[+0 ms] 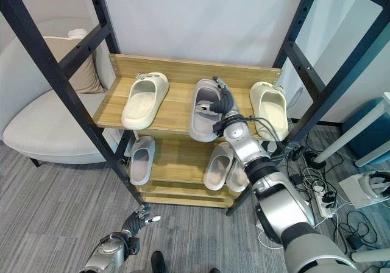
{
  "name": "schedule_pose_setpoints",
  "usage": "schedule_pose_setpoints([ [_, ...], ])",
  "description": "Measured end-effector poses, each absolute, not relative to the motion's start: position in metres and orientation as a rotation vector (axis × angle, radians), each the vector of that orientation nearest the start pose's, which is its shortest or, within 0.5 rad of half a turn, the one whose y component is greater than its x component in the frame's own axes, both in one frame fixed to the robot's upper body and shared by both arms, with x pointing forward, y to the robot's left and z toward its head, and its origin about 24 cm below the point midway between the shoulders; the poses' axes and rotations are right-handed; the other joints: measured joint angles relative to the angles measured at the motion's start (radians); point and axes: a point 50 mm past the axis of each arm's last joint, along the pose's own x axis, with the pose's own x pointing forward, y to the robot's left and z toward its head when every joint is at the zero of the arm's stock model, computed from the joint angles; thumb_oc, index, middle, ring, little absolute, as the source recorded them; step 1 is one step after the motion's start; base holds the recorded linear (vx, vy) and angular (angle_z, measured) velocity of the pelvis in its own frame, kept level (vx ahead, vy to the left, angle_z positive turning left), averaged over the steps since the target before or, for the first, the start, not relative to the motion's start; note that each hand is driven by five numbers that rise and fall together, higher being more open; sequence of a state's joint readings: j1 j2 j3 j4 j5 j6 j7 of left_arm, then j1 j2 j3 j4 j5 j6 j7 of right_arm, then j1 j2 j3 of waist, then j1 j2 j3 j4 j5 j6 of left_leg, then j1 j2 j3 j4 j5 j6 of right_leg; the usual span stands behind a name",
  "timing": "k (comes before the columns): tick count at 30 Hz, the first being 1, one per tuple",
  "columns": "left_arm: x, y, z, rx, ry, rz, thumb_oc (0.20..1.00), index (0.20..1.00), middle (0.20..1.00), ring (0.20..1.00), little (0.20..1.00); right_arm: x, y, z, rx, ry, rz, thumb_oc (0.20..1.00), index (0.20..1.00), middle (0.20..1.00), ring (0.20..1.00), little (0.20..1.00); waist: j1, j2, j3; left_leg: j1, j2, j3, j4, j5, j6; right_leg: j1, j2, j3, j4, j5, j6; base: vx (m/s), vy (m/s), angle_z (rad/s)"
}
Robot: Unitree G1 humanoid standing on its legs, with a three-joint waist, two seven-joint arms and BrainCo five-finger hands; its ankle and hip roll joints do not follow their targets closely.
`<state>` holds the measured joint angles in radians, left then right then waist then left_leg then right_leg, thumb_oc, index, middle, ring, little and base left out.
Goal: Arrange the slippers neatly on the shoe rack.
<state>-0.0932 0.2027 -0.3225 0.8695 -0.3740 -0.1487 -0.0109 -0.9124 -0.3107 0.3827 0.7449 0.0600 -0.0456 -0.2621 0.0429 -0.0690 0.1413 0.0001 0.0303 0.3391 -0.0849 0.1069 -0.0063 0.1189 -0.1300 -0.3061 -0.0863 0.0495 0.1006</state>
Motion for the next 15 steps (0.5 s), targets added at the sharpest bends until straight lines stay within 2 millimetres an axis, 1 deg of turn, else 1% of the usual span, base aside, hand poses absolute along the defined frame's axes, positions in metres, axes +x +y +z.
schedule_pose_setpoints([
  [1,0.200,0.169,-0.109,-0.013,0.669,-0.075,1.000,1.000,1.000,1.000,1.000,0.398,-0.125,0.157,-0.494,-0.218,0.015,1.000,1.000,1.000,1.000,1.000,-0.001,-0.001,0.001,0.001,0.000,0.000,0.000,0.000,0.000,0.001,0.000,0.000,0.000,0.000,0.000,0.00,0.000,0.00],
  [2,0.201,0.168,-0.108,-0.013,0.664,-0.076,1.000,1.000,1.000,1.000,1.000,0.400,-0.129,0.155,-0.504,-0.191,0.000,0.896,0.896,0.896,0.896,0.896,-0.001,-0.002,0.001,0.000,0.001,0.000,0.000,0.000,0.000,0.001,0.001,-0.001,0.000,0.000,0.000,0.00,0.000,0.00],
  [3,0.201,0.168,-0.108,-0.013,0.663,-0.076,1.000,1.000,1.000,1.000,1.000,0.401,-0.131,0.153,-0.509,-0.179,-0.007,0.733,0.733,0.733,0.733,0.733,-0.001,-0.002,0.001,0.001,0.001,0.000,0.000,0.000,0.000,0.001,0.001,-0.001,0.000,0.000,0.000,0.00,0.000,0.00],
  [4,0.201,0.168,-0.108,-0.012,0.662,-0.072,1.000,1.000,1.000,1.000,1.000,0.402,-0.134,0.150,-0.515,-0.162,-0.015,0.655,0.655,0.655,0.655,0.655,-0.001,-0.002,0.001,0.002,0.002,0.000,0.000,0.000,0.000,0.002,0.002,-0.001,0.000,0.000,0.000,0.00,0.000,0.00],
  [5,0.201,0.168,-0.108,-0.011,0.658,-0.069,1.000,1.000,1.000,1.000,1.000,0.405,-0.140,0.147,-0.527,-0.131,-0.036,0.200,0.200,0.200,0.200,0.200,-0.001,-0.002,0.001,0.003,0.003,0.000,0.000,0.000,0.000,0.002,0.002,0.000,0.000,0.000,0.000,0.00,0.000,0.00],
  [7,0.201,0.169,-0.108,-0.012,0.658,-0.066,1.000,1.000,1.000,1.000,1.000,0.409,-0.148,0.146,-0.546,-0.095,-0.079,0.200,0.200,0.200,0.200,0.200,-0.002,-0.002,0.001,0.005,0.004,-0.001,0.000,0.002,0.002,0.005,0.002,0.000,0.000,0.000,0.000,0.00,0.000,0.00],
  [8,0.200,0.169,-0.108,-0.012,0.658,-0.064,1.000,1.000,1.000,1.000,1.000,0.415,-0.156,0.149,-0.565,-0.058,-0.118,0.200,0.200,0.200,0.200,0.200,-0.002,-0.003,0.000,0.006,0.005,-0.002,0.000,0.002,0.003,0.005,0.003,0.000,0.000,0.000,0.000,0.00,0.000,0.00],
  [10,0.200,0.170,-0.109,-0.011,0.662,-0.061,1.000,1.000,1.000,1.000,1.000,0.419,-0.164,0.153,-0.581,-0.012,-0.161,0.200,0.200,0.200,0.200,0.200,-0.004,-0.004,-0.001,0.006,0.005,-0.002,0.000,0.002,0.003,0.006,0.003,0.000,0.000,0.001,-0.001,0.00,0.000,0.00],
  [15,0.198,0.173,-0.111,-0.001,0.674,-0.047,1.000,1.000,1.000,1.000,1.000,0.419,-0.174,0.148,-0.596,0.059,-0.204,0.200,0.200,0.200,0.200,0.200,-0.005,-0.015,-0.006,0.019,0.003,-0.004,0.000,0.002,0.003,0.020,0.002,-0.002,0.000,0.001,-0.001,0.00,0.000,0.00],
])
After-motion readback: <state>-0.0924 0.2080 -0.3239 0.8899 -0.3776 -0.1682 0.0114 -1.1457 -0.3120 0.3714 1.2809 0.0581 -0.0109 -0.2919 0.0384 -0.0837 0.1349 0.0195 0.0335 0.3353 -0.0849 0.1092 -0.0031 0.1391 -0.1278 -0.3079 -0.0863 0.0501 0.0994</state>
